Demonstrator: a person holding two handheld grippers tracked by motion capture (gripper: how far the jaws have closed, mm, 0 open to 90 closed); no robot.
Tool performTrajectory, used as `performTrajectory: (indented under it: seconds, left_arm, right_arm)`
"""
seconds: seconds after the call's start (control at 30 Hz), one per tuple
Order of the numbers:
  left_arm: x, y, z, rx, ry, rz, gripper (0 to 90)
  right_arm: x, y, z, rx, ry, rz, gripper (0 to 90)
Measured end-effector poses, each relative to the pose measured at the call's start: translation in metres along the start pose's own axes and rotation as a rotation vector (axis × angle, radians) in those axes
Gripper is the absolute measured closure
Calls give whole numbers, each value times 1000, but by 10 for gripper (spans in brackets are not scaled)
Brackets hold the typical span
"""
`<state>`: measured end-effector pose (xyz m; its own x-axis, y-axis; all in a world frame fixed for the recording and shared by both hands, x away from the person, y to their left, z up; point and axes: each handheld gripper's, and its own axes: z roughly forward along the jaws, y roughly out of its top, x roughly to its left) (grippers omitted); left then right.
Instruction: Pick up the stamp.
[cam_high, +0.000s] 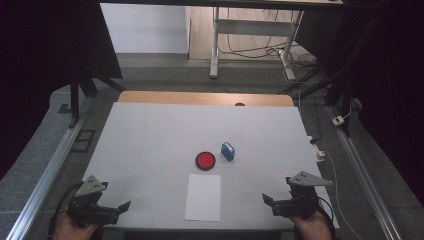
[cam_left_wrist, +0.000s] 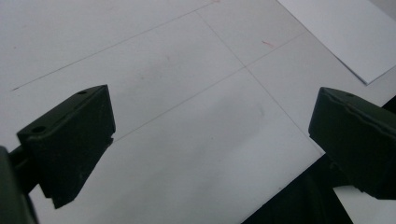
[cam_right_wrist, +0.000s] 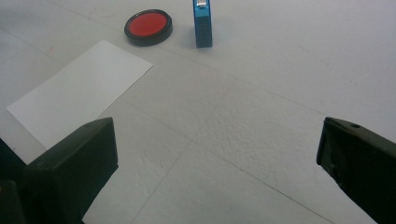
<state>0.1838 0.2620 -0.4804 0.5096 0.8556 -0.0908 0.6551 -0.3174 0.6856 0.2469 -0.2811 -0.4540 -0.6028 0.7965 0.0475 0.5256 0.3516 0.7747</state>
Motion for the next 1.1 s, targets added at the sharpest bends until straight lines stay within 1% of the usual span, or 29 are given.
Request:
performTrajectory:
  seconds: [0.07,0.27,0.37,0.5,0.7,0.83,0.93,1.1]
  left_arm:
    - [0,1,1,10,4,3,5]
    - [0,2,1,4,-10,-7,0]
    - [0,3,3,12,-13,-20,0]
    - [0,3,3,11,-12,-21,0]
    - [-1,3,4,17,-9,-7,0]
    - [0,3,4,19,-28,-10,0]
    - [0,3,4,17,-35,-7,0]
    - [0,3,5,26,-44,-5,0]
  right_arm:
    - [0,0,0,3,0,-3,0]
    - [1,0,1,16,2,-3,0]
    - [2,1,2,33,4,-17,0]
    - [3,1,3,34,3,-31,0]
    - [1,1,3,37,16,-17,0]
    - [0,1,4,45,23,-4,0]
    - [-1,2,3,47,34,-4,0]
    - [0,2,4,44,23,-9,0]
